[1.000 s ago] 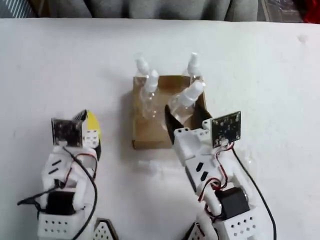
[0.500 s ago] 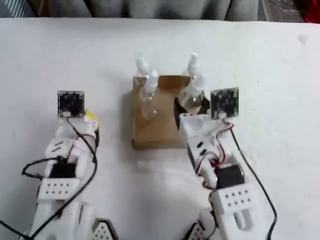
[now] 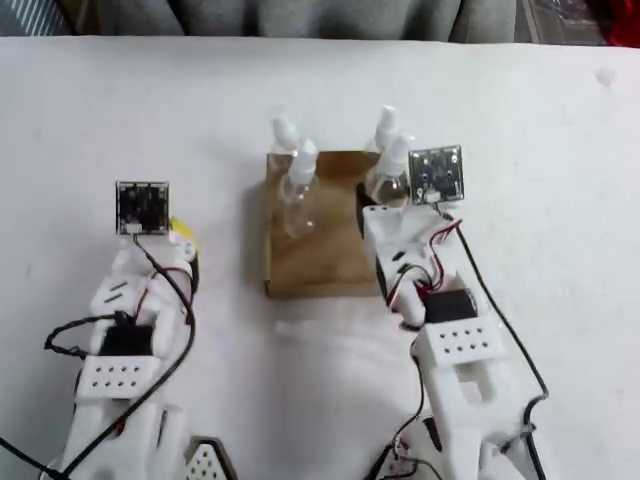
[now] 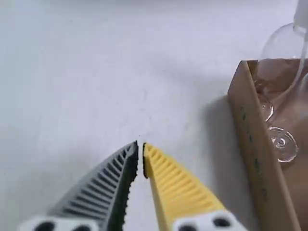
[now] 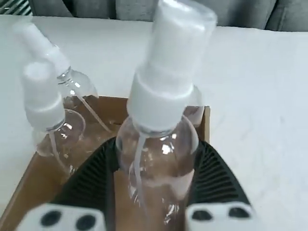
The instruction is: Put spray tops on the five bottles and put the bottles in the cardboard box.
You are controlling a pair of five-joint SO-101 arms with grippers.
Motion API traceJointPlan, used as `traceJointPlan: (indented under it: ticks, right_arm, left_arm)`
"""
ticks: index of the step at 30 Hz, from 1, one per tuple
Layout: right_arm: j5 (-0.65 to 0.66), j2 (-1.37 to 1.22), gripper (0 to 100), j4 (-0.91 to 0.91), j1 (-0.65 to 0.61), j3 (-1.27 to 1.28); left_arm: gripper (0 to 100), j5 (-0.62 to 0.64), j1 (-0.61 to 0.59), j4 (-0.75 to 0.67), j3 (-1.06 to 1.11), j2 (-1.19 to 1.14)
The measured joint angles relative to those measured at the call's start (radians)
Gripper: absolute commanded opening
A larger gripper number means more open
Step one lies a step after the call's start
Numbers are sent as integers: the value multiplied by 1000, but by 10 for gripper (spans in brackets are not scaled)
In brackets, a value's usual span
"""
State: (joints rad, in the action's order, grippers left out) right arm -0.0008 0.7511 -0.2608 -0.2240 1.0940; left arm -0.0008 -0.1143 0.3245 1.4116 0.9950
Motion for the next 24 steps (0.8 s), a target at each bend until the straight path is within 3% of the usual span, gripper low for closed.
traceJointPlan:
  ticks: [19, 24]
  right_arm:
    - [0, -267, 15, 270, 9, 0]
    - [0, -298, 15, 307, 9, 0]
  left_arm:
    - [20, 0, -3, 0, 0, 0]
    - [20, 0, -3, -72, 0, 0]
